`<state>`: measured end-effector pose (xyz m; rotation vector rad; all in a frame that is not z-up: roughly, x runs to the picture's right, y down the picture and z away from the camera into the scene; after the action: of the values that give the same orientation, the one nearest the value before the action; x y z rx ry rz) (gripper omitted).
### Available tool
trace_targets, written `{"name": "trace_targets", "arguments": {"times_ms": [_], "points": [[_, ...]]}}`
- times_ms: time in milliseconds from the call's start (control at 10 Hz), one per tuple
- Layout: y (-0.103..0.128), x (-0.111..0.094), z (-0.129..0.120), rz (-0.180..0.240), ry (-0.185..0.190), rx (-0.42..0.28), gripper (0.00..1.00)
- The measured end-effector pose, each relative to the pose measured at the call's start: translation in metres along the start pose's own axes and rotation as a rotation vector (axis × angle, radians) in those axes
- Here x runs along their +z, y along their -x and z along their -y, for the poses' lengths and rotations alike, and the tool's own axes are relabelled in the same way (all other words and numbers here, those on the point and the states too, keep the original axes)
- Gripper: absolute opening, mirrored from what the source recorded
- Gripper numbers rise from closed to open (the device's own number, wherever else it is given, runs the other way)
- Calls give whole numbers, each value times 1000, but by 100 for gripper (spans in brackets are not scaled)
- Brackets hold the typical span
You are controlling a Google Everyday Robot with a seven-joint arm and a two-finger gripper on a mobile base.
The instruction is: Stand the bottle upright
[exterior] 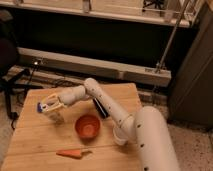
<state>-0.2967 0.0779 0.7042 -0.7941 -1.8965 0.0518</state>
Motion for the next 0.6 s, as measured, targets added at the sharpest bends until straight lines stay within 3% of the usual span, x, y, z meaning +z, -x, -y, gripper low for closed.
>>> {"name": "trace_targets", "arguments": {"times_ms": [600], "points": [[-1, 0, -2, -2, -11, -3, 30]]}}
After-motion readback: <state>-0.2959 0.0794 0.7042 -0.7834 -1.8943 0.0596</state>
